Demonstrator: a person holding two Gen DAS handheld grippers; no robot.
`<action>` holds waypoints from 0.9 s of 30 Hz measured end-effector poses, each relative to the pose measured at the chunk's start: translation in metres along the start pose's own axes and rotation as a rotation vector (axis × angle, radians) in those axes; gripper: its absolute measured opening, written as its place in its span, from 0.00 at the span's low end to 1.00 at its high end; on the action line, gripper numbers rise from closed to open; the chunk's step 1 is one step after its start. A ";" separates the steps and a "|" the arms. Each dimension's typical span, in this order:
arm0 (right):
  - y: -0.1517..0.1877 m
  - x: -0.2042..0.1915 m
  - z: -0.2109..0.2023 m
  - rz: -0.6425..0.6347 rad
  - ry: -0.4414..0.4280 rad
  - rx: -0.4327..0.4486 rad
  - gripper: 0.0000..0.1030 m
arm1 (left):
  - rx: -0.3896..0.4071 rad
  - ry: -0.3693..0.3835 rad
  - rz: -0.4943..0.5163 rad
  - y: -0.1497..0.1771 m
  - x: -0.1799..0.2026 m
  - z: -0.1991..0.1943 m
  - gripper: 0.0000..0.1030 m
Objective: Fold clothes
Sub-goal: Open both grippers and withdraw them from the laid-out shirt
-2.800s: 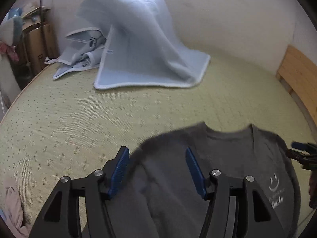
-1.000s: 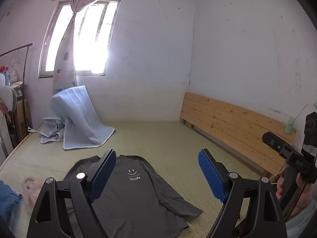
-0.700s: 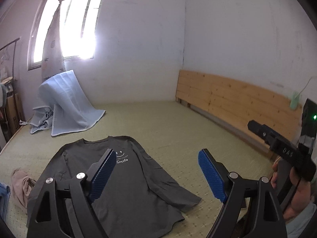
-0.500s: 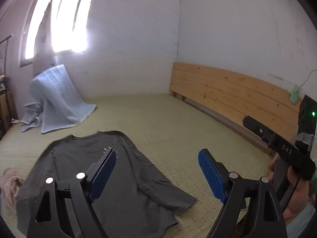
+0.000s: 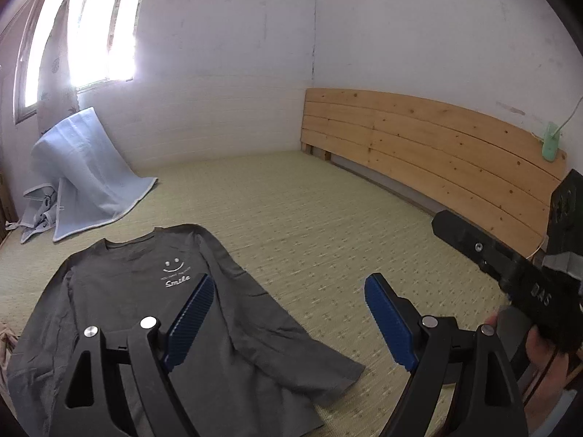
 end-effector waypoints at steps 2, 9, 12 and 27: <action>0.000 -0.001 -0.001 0.009 -0.008 0.012 1.00 | -0.004 0.014 0.018 -0.001 0.005 0.007 0.85; -0.001 0.009 -0.002 0.046 0.019 0.012 1.00 | -0.036 0.029 0.062 0.010 0.021 0.030 0.85; 0.001 0.017 0.000 0.041 0.066 -0.003 1.00 | -0.056 0.028 0.063 0.017 0.023 0.037 0.85; -0.002 0.026 -0.003 0.060 0.090 0.002 1.00 | -0.107 0.024 0.087 0.038 0.031 0.061 0.85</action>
Point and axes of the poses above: each gripper's, at about its wrist camera, not at the fingertips, and z roughly the way its jaws point, x to its right, y to its underside, the point moved 1 cm from there along z, roughly the way its jaws point, and after that the axes turned 8 degrees about y, right-handed, at the moved point
